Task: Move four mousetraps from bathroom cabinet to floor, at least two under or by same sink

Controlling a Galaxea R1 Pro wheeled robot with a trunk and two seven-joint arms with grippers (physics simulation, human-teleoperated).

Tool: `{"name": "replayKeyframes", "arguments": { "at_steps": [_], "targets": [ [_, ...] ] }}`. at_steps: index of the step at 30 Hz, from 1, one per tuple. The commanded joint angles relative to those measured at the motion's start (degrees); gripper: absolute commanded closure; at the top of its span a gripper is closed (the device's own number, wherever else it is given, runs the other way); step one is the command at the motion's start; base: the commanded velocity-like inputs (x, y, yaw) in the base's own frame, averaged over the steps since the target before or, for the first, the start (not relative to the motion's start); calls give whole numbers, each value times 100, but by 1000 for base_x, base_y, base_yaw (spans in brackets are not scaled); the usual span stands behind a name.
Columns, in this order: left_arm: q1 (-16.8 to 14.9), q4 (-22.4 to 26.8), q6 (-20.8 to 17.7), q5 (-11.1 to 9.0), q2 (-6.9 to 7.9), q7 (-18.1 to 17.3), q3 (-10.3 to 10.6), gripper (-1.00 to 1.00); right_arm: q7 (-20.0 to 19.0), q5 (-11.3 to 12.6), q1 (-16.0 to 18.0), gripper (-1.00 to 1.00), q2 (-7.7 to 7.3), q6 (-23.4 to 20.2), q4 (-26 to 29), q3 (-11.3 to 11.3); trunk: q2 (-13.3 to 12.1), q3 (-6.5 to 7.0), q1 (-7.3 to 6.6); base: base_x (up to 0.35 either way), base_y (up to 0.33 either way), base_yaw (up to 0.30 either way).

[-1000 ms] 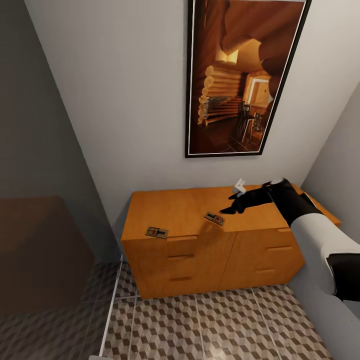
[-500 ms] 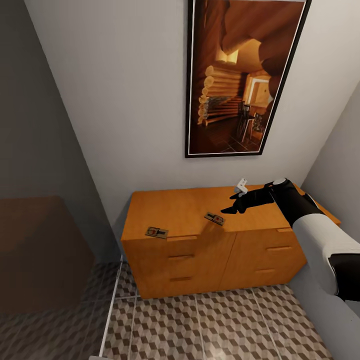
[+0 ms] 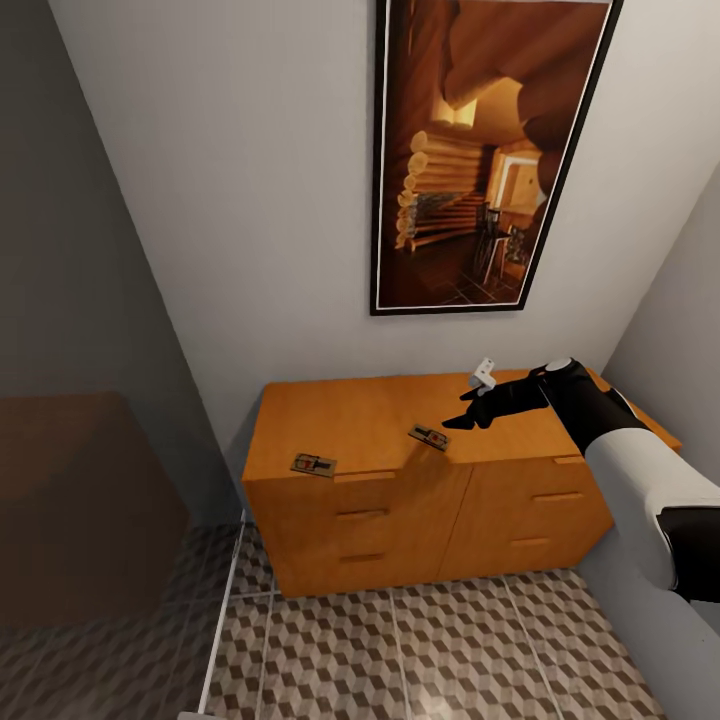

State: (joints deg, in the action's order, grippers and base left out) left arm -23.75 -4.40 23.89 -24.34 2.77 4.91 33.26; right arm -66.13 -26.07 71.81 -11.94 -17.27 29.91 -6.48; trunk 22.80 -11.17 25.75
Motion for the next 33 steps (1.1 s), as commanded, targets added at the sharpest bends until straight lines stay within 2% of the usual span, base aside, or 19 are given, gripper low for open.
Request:
{"name": "replayKeyframes", "arguments": {
  "at_steps": [1,33],
  "targets": [
    [-7,-17,28,-29,-4,10,49,-100,-16,5,3,-100,-6,-58,9,-20,12,-15,3,0,0,0],
    [13,-27,11,-30,0,15,49,-100,-10,5,3,-100,-10,-58,3,-29,12,-218,3,0,0,0]
  ]
}}
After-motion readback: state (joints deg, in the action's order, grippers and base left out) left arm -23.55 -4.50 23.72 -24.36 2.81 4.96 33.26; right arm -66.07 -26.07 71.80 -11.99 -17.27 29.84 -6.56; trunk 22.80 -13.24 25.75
